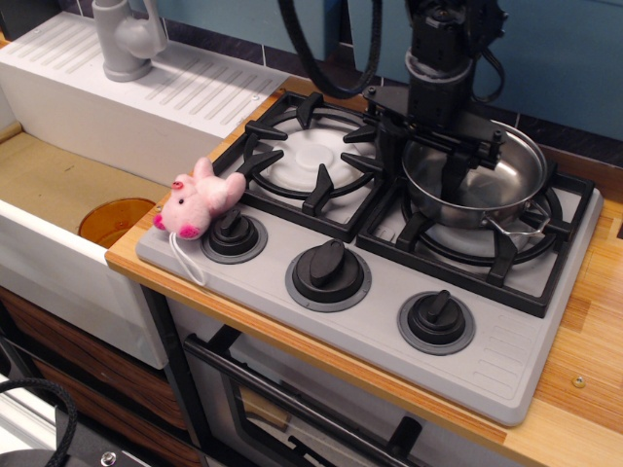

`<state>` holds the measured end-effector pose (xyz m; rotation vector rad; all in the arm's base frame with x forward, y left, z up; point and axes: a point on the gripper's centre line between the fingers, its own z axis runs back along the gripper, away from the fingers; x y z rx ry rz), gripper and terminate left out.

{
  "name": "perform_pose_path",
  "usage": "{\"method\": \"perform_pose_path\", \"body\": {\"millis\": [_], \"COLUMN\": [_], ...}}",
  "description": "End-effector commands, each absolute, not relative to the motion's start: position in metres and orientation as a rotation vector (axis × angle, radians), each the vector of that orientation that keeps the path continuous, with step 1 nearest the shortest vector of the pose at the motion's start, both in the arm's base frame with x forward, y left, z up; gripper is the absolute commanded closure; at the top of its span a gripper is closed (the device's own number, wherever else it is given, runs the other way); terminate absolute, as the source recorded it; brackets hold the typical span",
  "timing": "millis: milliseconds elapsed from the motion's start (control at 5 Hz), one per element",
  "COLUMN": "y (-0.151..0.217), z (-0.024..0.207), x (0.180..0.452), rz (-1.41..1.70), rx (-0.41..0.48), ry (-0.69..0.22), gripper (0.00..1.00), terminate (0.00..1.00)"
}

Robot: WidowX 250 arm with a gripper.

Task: Put pan on stove and put stuffedpig in pan

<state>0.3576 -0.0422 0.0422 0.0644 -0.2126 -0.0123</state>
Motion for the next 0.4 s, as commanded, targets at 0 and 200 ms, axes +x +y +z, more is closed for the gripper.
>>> {"method": "perform_pose_path", "body": {"millis": [0,200], "y": [-0.0472,-0.0464], "z": [0.0618,0.0708], "x": [0.3652,0.3635], "rz": [-0.016,-0.021], "rx": [0.059,0.065], "ry": [-0.243,-0.225], "gripper": [1.00,1.00], "terminate": [0.00,0.00]}}
